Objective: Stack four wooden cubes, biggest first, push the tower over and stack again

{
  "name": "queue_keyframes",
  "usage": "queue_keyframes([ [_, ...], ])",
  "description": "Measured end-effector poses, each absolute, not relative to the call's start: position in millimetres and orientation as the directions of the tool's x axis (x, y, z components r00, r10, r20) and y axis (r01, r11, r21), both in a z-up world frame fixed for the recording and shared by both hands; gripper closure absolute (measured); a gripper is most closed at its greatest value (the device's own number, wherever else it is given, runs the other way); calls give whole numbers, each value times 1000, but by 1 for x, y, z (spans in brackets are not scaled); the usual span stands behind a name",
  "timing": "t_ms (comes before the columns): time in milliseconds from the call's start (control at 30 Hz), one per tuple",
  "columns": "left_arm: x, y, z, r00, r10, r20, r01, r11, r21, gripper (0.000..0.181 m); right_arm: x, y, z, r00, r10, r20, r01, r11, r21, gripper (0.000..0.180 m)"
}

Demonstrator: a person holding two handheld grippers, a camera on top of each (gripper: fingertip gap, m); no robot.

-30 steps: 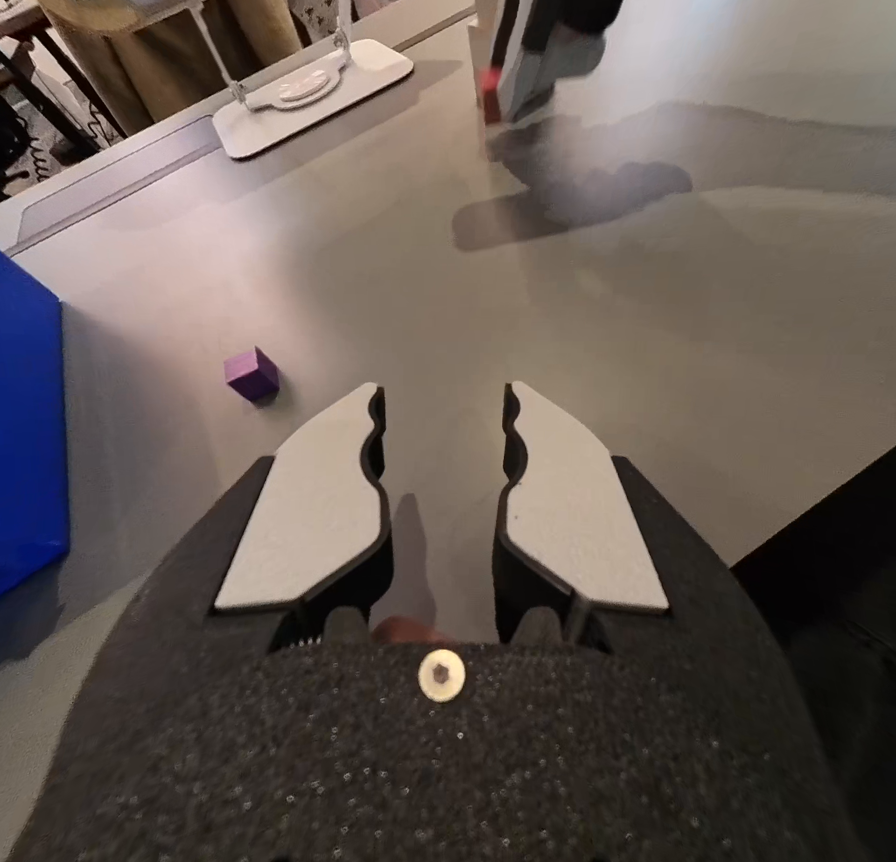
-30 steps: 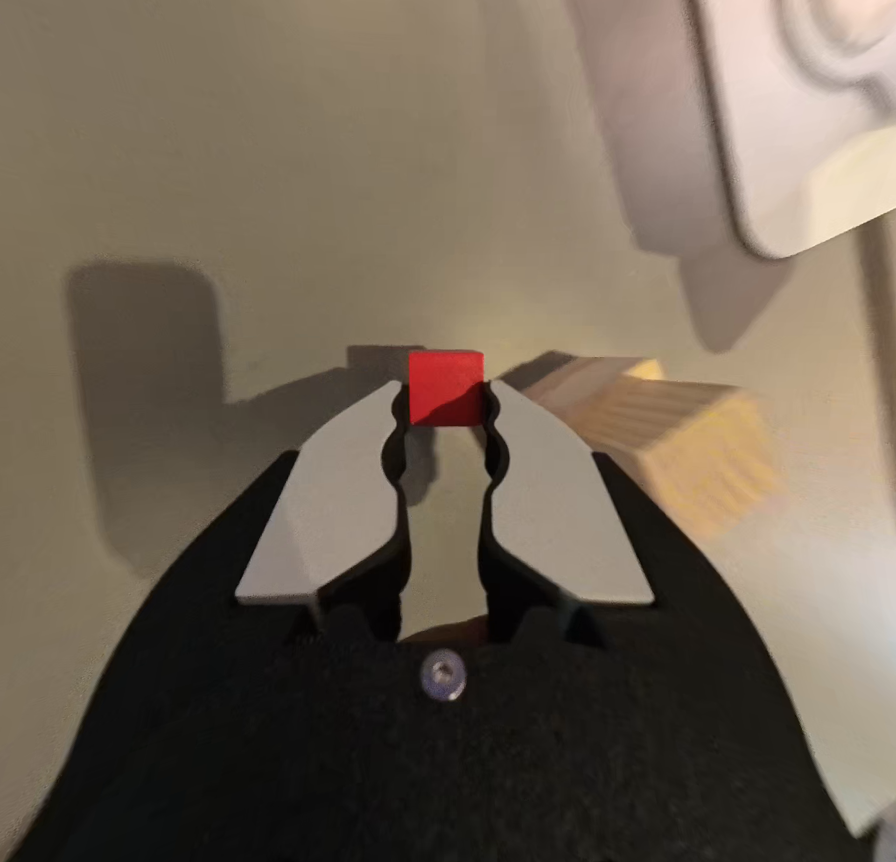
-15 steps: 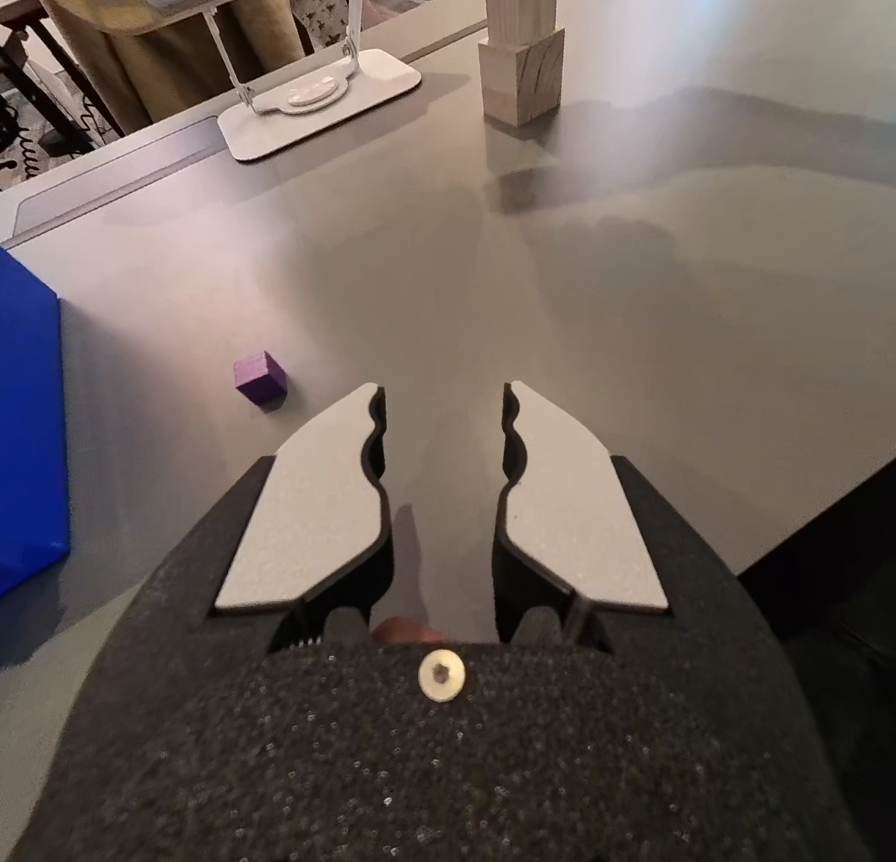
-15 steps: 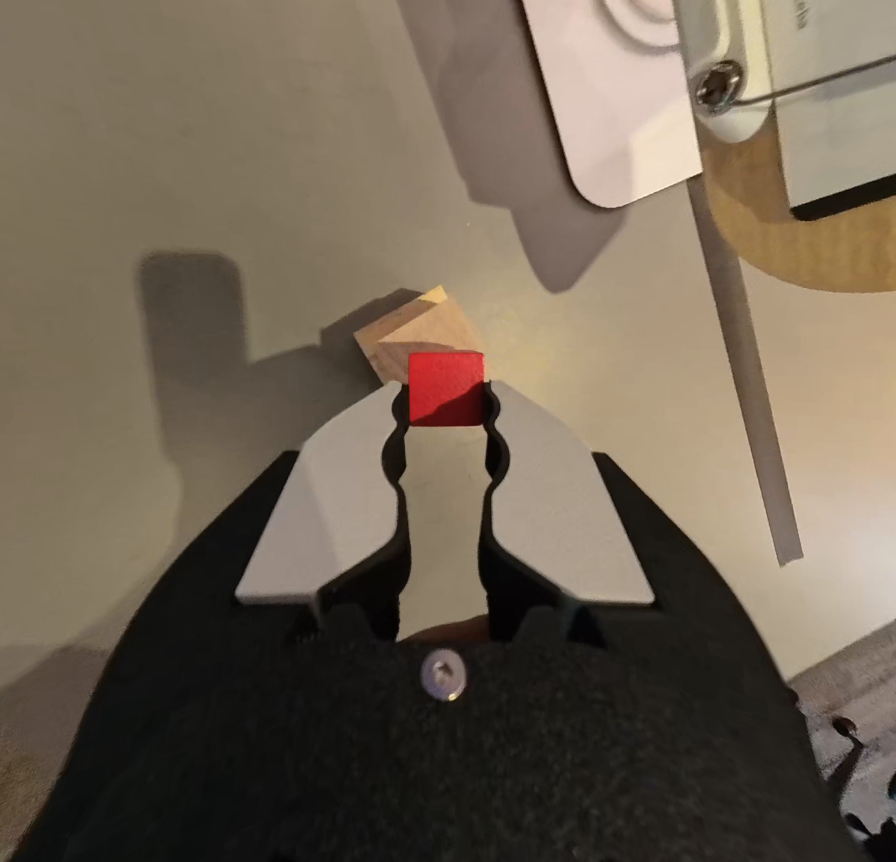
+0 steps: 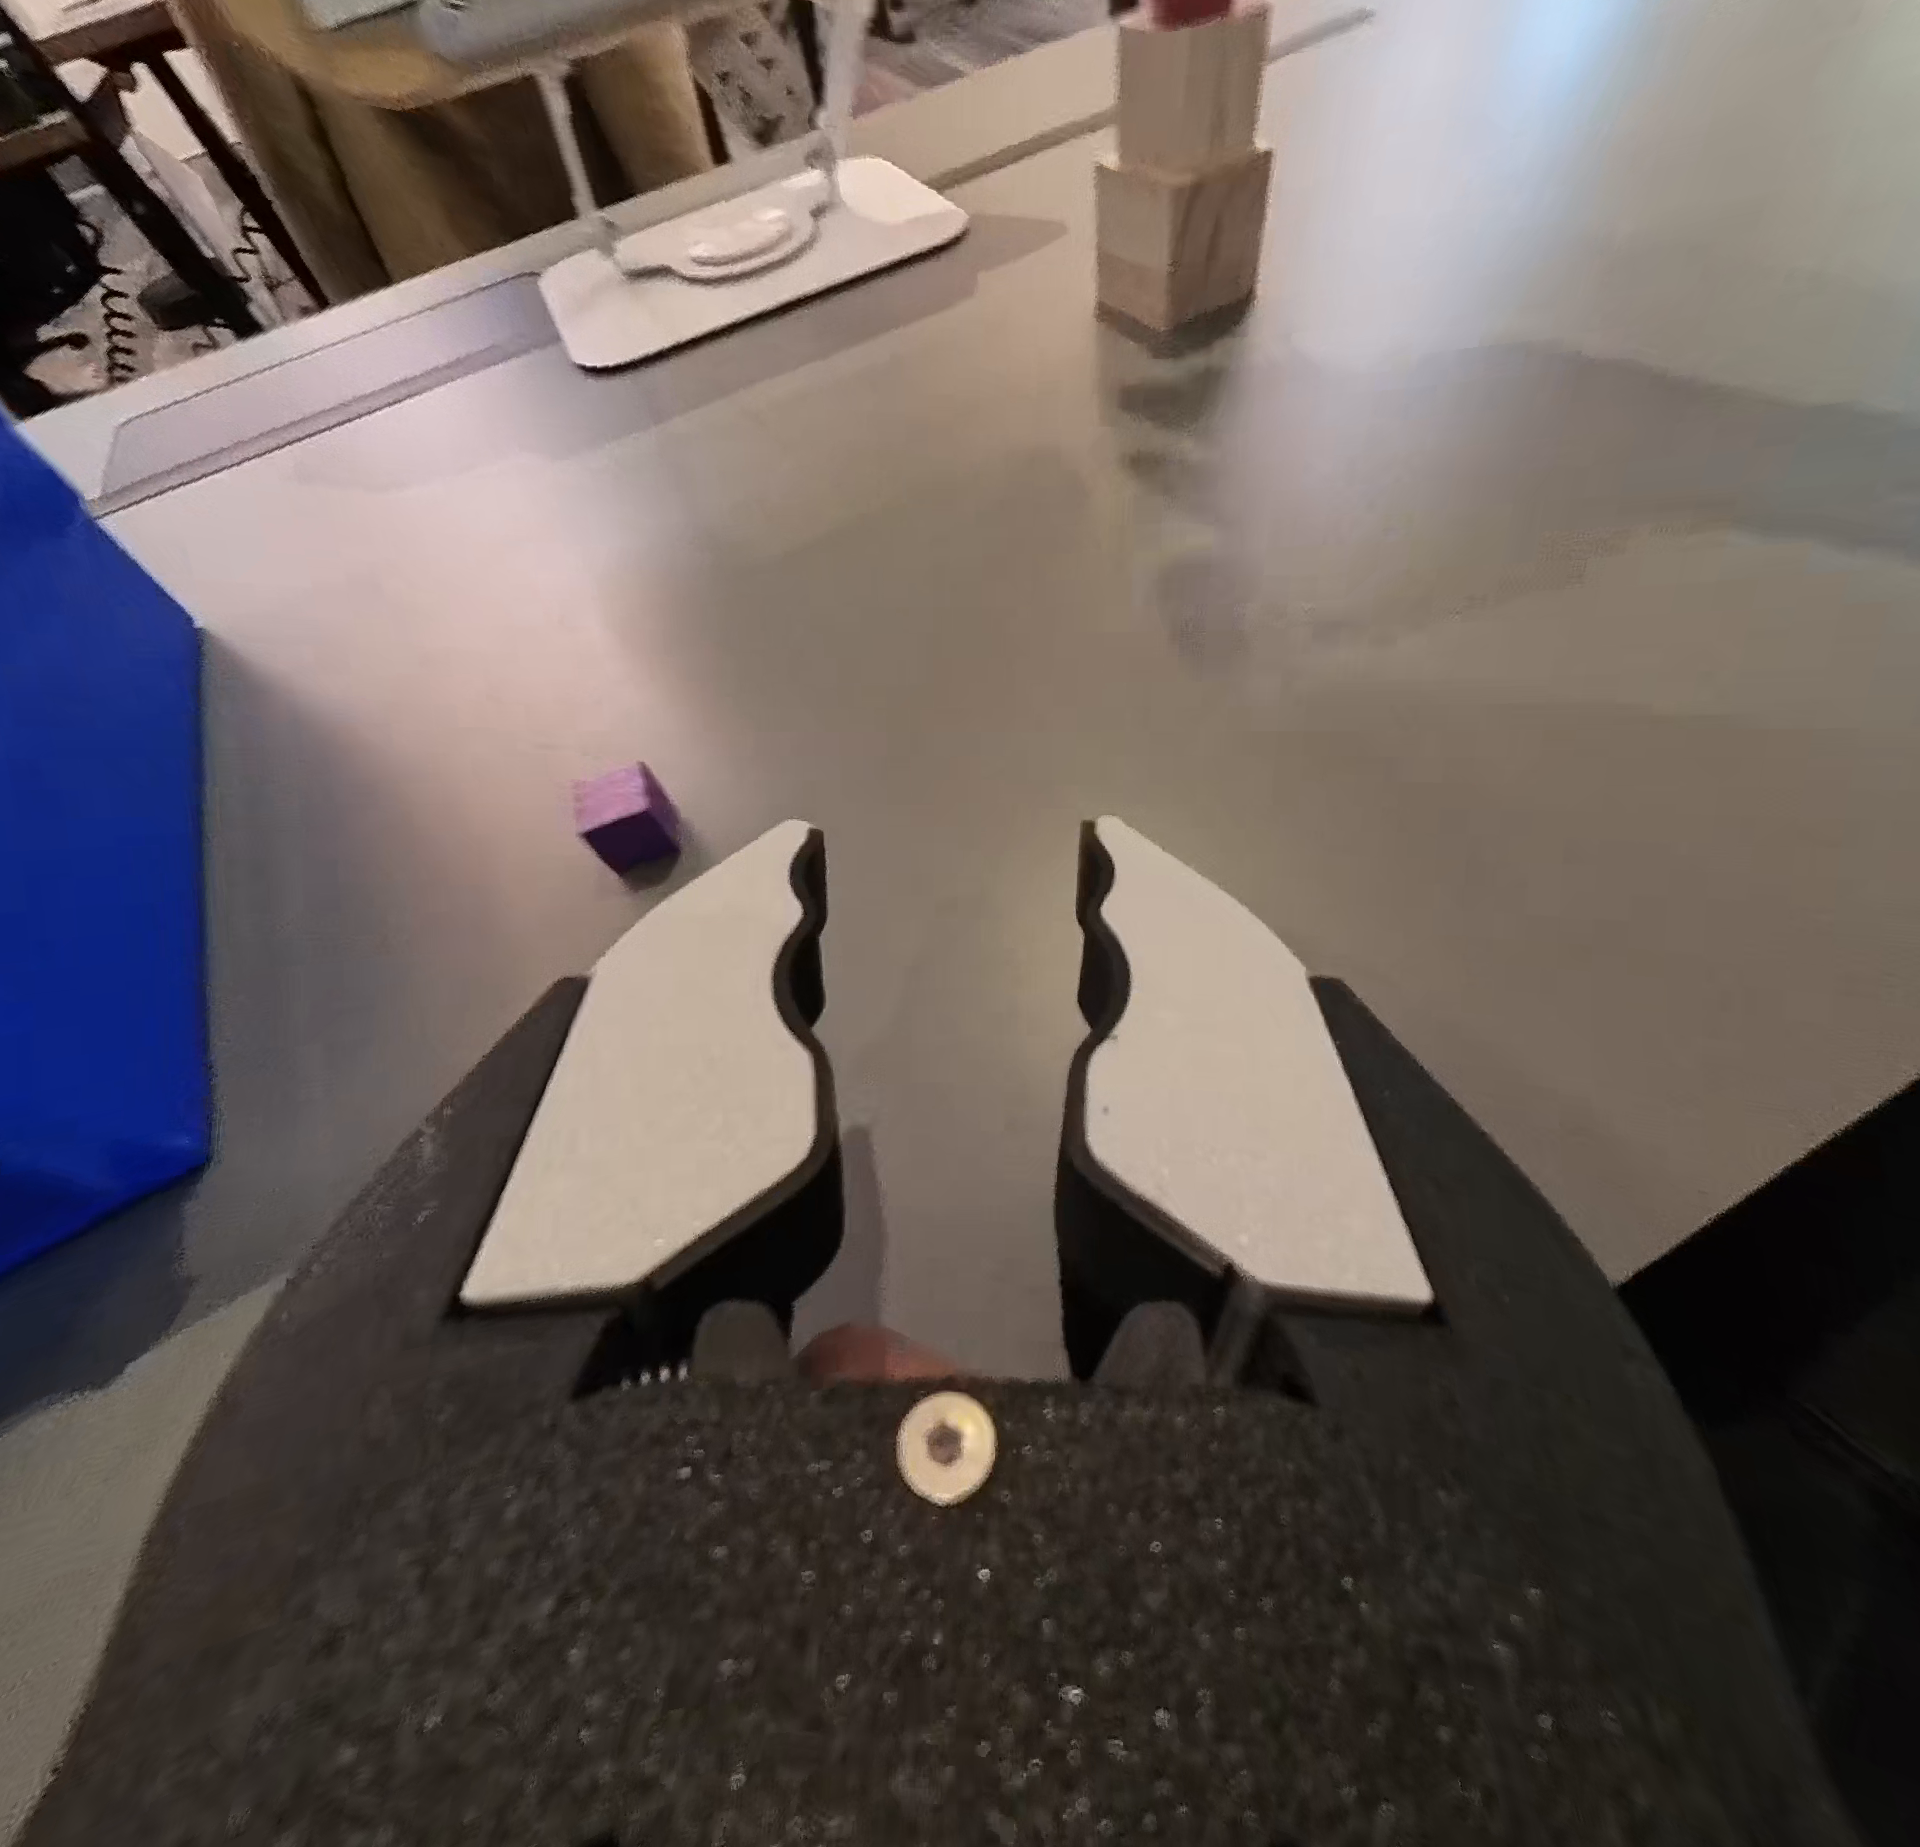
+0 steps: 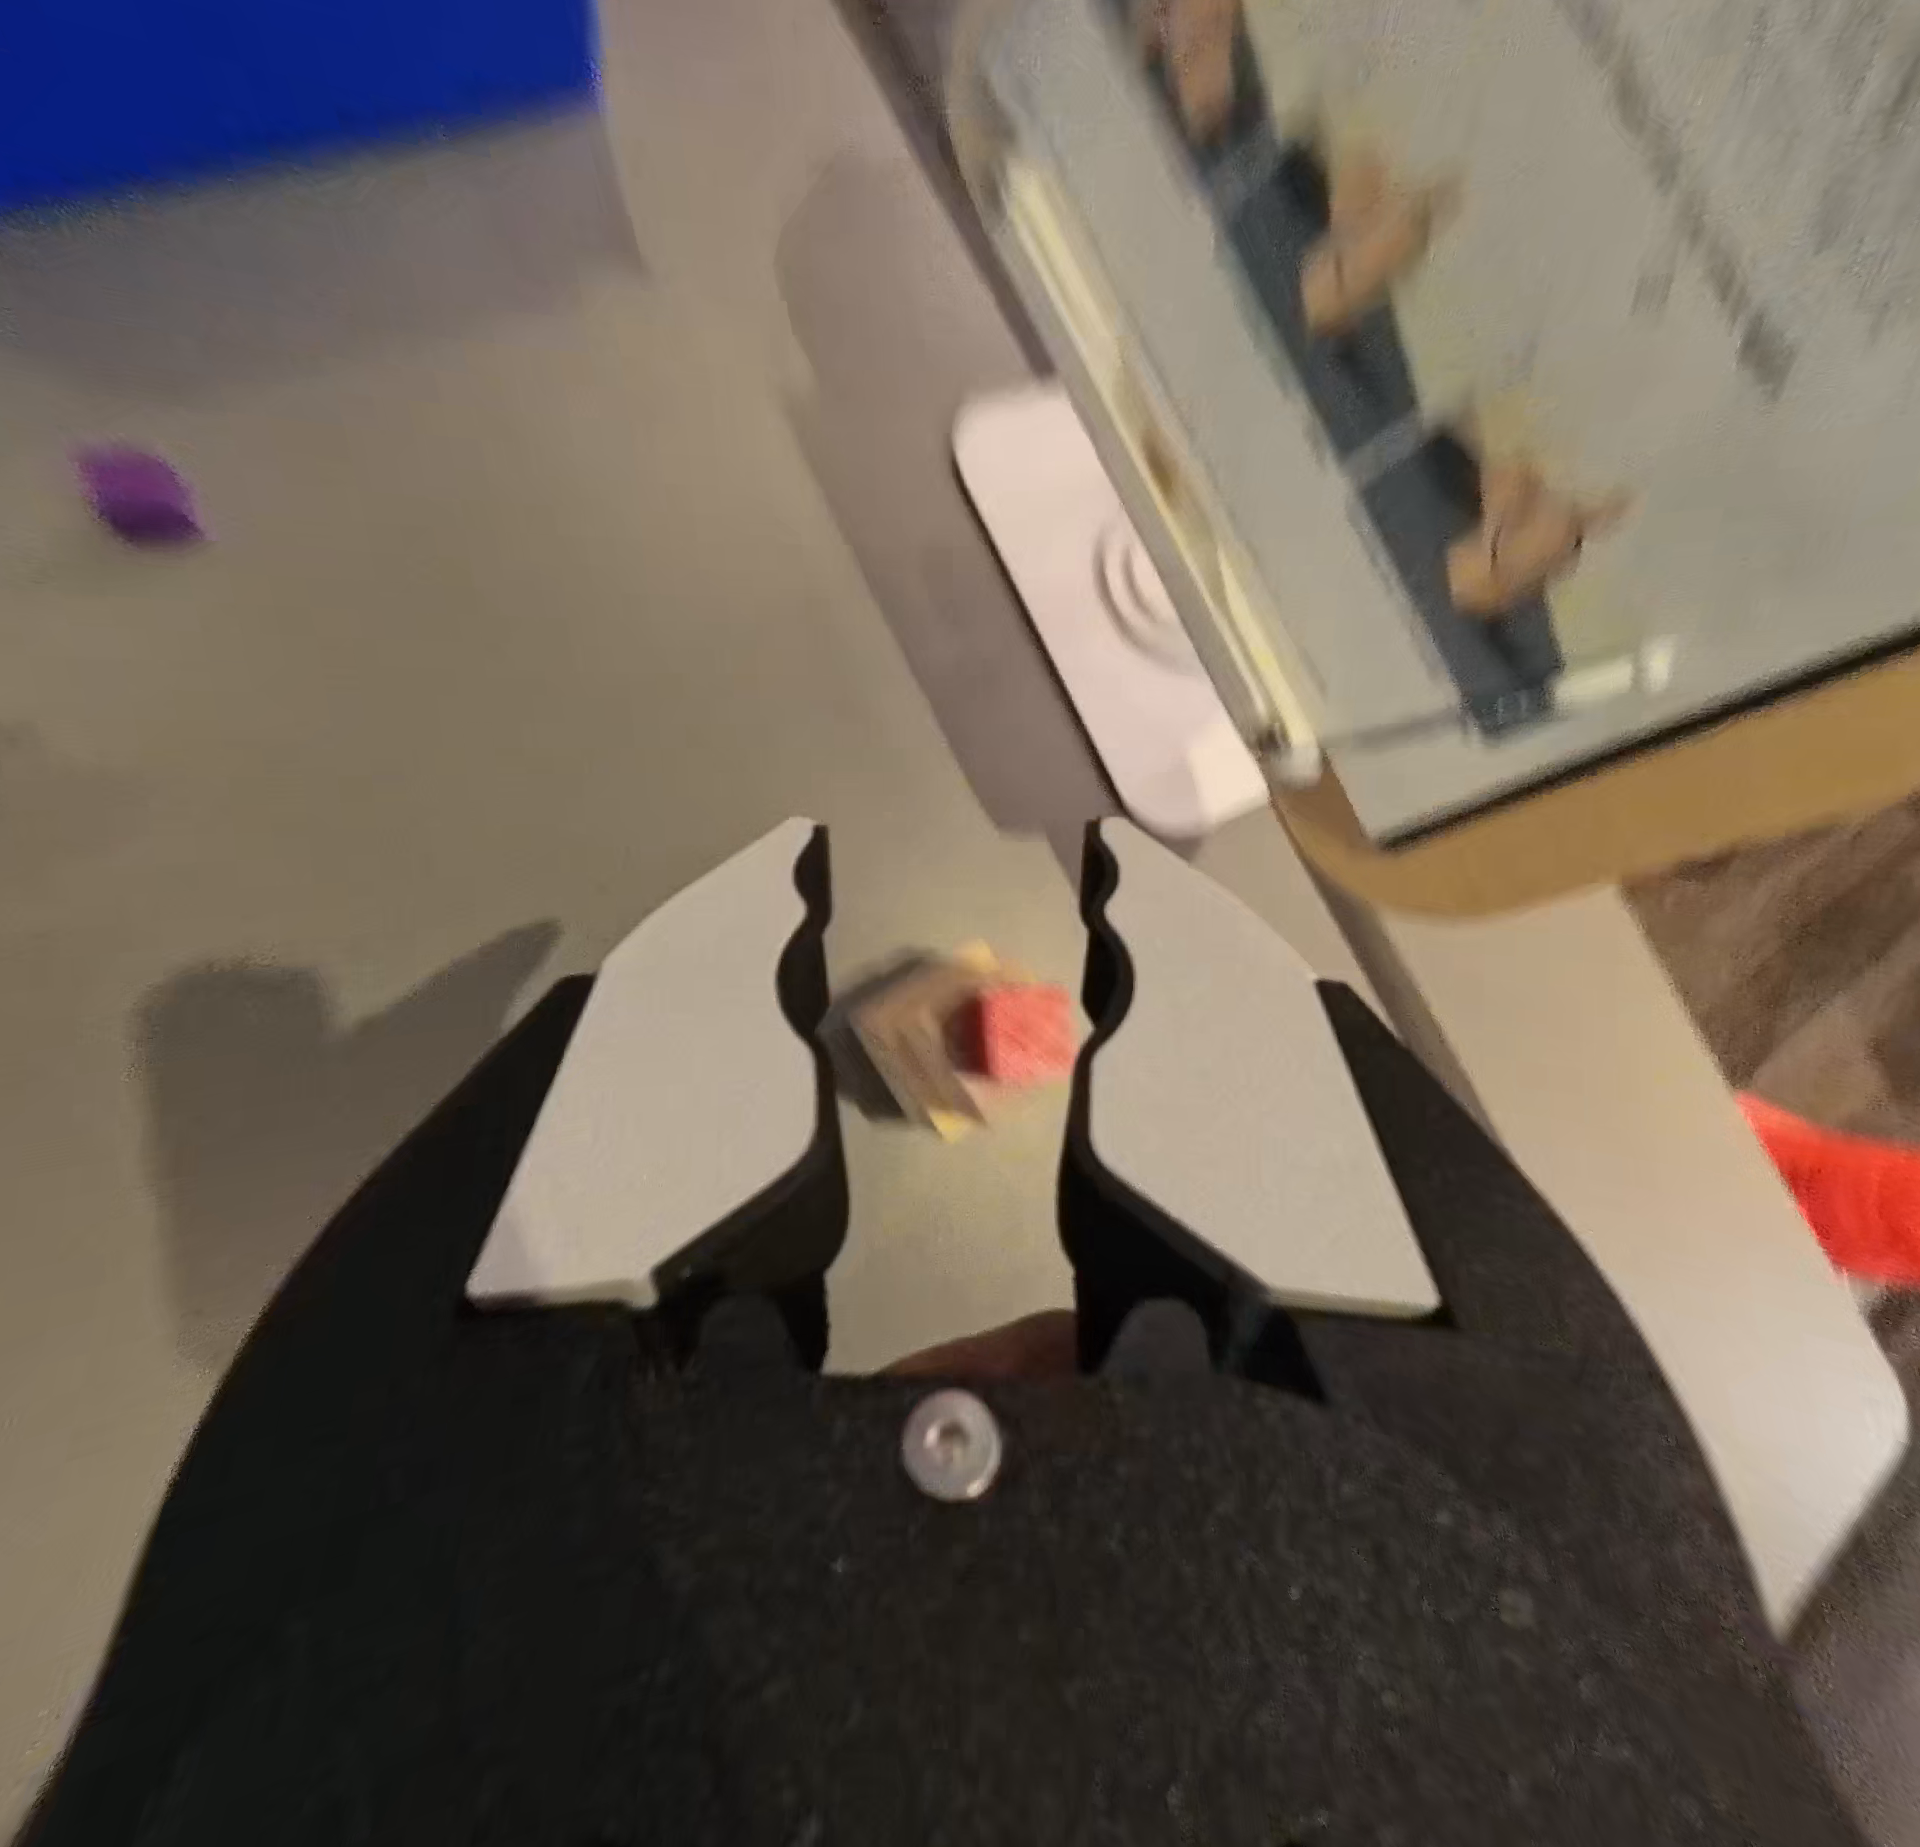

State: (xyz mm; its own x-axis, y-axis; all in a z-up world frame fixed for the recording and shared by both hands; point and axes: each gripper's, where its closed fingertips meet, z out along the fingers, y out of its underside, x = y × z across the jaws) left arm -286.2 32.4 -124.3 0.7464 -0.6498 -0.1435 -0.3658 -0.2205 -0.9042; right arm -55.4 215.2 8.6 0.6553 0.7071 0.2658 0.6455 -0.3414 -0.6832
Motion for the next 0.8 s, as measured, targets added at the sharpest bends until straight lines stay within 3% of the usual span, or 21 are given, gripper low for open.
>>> queue_keyframes([
  [33, -290, 35, -121, 761, -637, -123, -342, -233, -911, 135, -79, 202, 21, 649, 707, 280, 622, -281, -731, 133],
  [167, -308, 43, -114, 798, -599, -63, -280, -276, -920, 135, -184, 145, 7, 583, 751, 310, 583, -121, -803, 135],
  [300, -323, 44, -125, 818, -574, -36, -269, -326, -906, 135, -271, 121, -66, 426, 855, 294, 686, -93, -722, 133],
  [400, -329, 39, -131, 823, -567, -26, -268, -348, -899, 135, -313, 126, -112, 373, 909, 187, 735, -167, -657, 133],
  [600, -334, 29, -134, 819, -571, -54, -297, -341, -892, 135, -331, 143, -169, 335, 938, 83, 837, -256, -484, 136],
  [667, -335, 26, -135, 815, -576, -61, -304, -335, -892, 135, -329, 139, -179, 315, 949, 27, 856, -272, -440, 145],
  [700, -335, 25, -136, 812, -580, -68, -311, -332, -890, 135, -329, 139, -181, 304, 953, 16, 859, -266, -438, 158],
  [800, -336, 22, -138, 807, -586, -78, -322, -325, -889, 135, -326, 141, -165, 302, 953, 42, 836, -243, -493, 158],
])
